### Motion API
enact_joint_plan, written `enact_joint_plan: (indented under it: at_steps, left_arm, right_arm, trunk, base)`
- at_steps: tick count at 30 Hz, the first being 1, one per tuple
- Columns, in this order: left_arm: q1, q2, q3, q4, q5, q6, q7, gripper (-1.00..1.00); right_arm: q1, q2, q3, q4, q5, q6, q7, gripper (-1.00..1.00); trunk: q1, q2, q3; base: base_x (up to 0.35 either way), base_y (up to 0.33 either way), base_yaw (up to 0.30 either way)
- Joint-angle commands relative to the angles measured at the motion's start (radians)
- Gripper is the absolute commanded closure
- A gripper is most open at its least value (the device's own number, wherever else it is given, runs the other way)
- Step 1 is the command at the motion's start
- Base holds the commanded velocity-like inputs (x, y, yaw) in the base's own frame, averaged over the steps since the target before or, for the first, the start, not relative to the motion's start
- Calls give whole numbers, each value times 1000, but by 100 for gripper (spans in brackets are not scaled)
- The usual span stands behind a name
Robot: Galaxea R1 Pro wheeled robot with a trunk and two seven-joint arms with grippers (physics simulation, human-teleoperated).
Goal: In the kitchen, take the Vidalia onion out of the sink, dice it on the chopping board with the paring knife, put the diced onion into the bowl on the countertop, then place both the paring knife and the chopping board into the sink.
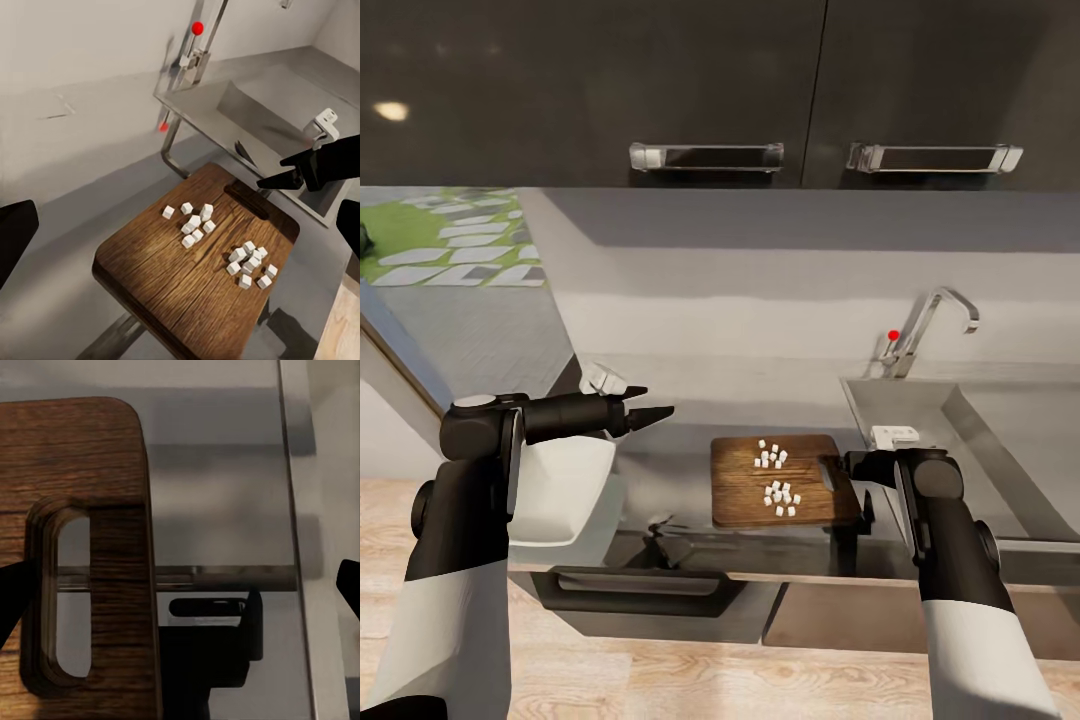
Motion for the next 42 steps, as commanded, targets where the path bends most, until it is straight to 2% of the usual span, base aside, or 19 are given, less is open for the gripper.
enact_joint_plan:
  at_steps: [1, 11, 42]
  left_arm:
    - [-1, -1, 2, -1, -10, 10, -10, -100]
    - [-1, -1, 2, -1, -10, 10, -10, -100]
    - [-1, -2, 2, -1, -10, 10, -10, -100]
  right_arm:
    - [-1, 1, -2, -1, 10, 3, 10, -100]
    - [-1, 1, -2, -1, 10, 3, 10, -100]
    - [-1, 1, -2, -1, 10, 3, 10, -100]
  trunk:
    - [1, -2, -2]
    - [1, -2, -2]
    - [1, -2, -25]
  base:
    - [0, 3, 0]
    - [0, 0, 0]
    - [0, 0, 0]
